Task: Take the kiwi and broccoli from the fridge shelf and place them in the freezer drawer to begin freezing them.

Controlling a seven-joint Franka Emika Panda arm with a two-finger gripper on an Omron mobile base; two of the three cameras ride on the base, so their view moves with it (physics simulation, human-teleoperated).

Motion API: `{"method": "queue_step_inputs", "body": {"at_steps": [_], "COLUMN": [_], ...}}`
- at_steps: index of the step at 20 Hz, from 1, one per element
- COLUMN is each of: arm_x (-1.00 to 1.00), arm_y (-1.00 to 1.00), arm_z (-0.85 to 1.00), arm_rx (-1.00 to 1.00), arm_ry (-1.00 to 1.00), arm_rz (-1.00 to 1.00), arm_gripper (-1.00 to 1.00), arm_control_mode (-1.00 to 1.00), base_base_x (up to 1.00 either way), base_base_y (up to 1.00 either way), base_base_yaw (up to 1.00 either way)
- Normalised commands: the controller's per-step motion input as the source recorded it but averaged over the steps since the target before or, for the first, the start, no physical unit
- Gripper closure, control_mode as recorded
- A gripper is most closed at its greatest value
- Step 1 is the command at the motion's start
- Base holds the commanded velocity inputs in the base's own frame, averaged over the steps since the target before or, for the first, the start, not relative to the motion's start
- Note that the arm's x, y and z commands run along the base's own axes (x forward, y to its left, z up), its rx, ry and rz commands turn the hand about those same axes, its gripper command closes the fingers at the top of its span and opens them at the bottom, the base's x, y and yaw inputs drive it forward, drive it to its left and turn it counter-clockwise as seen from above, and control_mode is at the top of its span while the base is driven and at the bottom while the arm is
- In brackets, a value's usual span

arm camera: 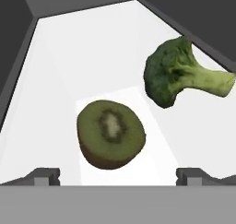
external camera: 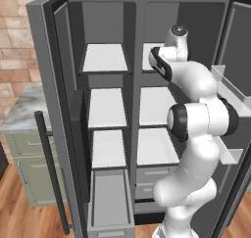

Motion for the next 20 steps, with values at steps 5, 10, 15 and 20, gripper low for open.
{"method": "queue_step_inputs", "body": {"at_steps": [5,10,15,20], "arm_x": [0.41,0.42,0.22,0.03], "arm_y": [0.00,0.00,0.00,0.01], "arm_z": [-0.15,-0.08,-0.12,-0.30], "arm_rx": [0.00,0.00,0.00,0.00], "arm_ry": [0.00,0.00,0.00,0.00], "arm_rz": [0.00,0.00,0.00,0.00], "arm_gripper": [-1.00,-1.00,-1.00,1.00], "arm_control_mode": [-1.00,-1.00,-1.00,-1.00], "base_base_x": [0.00,0.00,0.00,0.00], "base_base_y": [0.00,0.00,0.00,0.00], "base_base_yaw": [0.00,0.00,0.00,0.00]}}
